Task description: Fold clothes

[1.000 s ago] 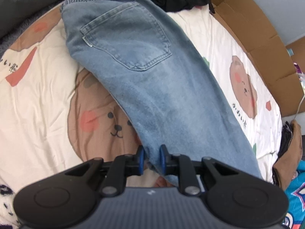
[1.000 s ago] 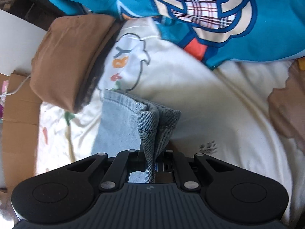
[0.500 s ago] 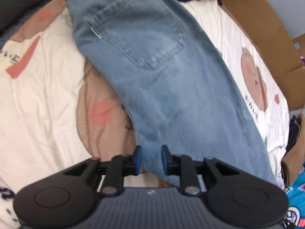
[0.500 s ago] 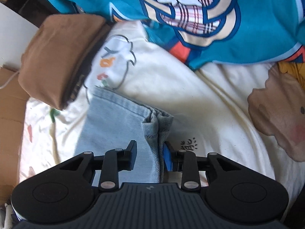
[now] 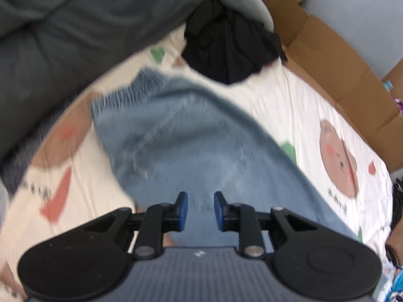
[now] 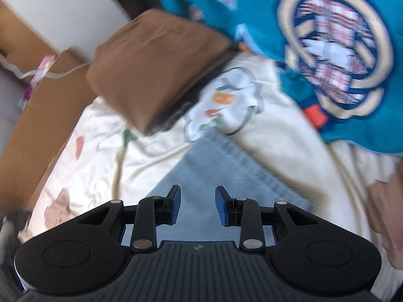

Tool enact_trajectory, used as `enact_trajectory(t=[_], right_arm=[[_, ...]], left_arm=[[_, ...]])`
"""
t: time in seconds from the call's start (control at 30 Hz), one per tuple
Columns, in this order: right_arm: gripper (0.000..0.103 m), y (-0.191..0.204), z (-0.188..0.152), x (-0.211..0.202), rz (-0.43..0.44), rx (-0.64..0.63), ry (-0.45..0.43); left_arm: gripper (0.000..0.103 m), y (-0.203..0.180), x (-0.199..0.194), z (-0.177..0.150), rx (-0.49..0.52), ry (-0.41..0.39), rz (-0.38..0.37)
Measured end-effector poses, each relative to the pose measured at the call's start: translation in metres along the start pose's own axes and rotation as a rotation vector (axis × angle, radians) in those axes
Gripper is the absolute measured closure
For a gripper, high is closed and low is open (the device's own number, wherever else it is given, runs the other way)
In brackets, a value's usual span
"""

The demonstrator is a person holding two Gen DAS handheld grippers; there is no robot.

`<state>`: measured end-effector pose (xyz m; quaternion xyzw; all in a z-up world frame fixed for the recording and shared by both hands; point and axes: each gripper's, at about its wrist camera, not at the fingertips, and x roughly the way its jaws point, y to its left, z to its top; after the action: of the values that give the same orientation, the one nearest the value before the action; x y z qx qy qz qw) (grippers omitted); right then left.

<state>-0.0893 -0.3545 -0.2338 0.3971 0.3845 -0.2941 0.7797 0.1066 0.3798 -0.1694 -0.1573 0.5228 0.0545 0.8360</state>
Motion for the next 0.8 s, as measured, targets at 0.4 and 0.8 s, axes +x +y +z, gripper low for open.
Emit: enact_trajectory(t=[0.4,0.8], right_arm=[[0.071,0.086,-0.041,0.065,0.099,-0.323,0.156],[0.061,0.171,-0.084,0.125,0.161,-0.580,0.223]], left_arm=[[0.074,0.024,0.068,0.063,-0.036,-0.104,0.097],[0.071,0.025,0.160,0.093,0.049,-0.094,0.087]])
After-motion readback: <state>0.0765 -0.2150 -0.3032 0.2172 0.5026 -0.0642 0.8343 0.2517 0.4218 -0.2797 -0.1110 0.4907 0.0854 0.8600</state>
